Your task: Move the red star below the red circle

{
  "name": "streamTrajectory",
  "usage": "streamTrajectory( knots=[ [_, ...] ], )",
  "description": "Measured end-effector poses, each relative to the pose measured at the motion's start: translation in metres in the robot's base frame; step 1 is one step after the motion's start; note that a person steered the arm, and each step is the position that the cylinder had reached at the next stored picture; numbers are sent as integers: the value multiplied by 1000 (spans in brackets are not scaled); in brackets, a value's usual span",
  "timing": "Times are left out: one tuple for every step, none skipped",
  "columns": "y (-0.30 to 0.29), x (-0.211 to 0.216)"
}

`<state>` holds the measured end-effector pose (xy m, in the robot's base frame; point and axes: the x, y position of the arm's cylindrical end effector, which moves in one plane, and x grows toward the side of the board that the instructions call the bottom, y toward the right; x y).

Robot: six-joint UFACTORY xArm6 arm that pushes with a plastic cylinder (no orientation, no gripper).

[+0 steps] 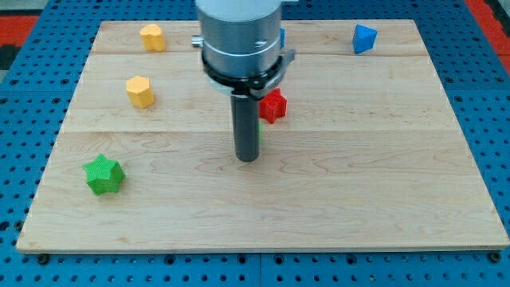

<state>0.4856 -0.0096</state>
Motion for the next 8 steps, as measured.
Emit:
streamTrajectory(
  knots=[
    [5,7],
    [82,-17],
    [123,-52],
    [94,-92],
    [58,-119],
    [111,-80],
    [86,-87],
    [40,-93]
  ],
)
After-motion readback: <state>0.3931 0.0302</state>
